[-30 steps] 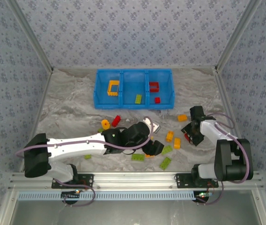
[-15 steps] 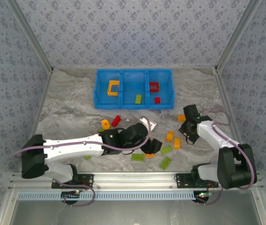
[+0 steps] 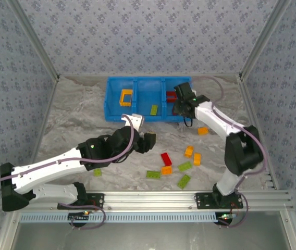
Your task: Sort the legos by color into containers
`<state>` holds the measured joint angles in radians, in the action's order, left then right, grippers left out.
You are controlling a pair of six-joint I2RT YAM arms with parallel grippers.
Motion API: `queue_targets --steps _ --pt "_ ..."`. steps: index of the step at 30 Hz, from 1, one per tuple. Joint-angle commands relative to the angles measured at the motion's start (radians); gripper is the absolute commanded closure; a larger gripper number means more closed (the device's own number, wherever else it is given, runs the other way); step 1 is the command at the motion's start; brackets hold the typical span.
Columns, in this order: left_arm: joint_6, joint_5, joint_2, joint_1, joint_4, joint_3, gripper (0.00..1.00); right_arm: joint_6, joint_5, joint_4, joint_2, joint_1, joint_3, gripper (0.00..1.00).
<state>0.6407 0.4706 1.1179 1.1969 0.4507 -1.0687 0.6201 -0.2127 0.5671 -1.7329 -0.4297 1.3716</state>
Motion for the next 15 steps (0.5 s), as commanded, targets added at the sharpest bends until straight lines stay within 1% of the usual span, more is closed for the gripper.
queue_targets --steps 1,5,7,11,15 --pt "0.014 0.042 -0.018 -0.005 0.044 -0.023 0.27 -0.056 -0.054 0.092 -0.126 0.013 0.157 0.55" --pt "0.015 0.038 -0.011 -0.005 0.046 -0.030 0.27 -0.011 -0.152 0.204 -0.266 0.026 0.306 0.55" --pt "0.015 0.034 -0.007 -0.007 0.045 -0.035 0.27 0.001 -0.170 0.223 -0.307 0.034 0.338 0.55" --pt "0.013 0.029 0.004 -0.006 0.054 -0.046 0.27 0.047 -0.178 0.257 -0.372 0.040 0.382 0.54" --pt "0.014 0.029 0.006 -0.006 0.064 -0.045 0.27 0.056 -0.159 0.267 -0.425 0.039 0.403 0.53"
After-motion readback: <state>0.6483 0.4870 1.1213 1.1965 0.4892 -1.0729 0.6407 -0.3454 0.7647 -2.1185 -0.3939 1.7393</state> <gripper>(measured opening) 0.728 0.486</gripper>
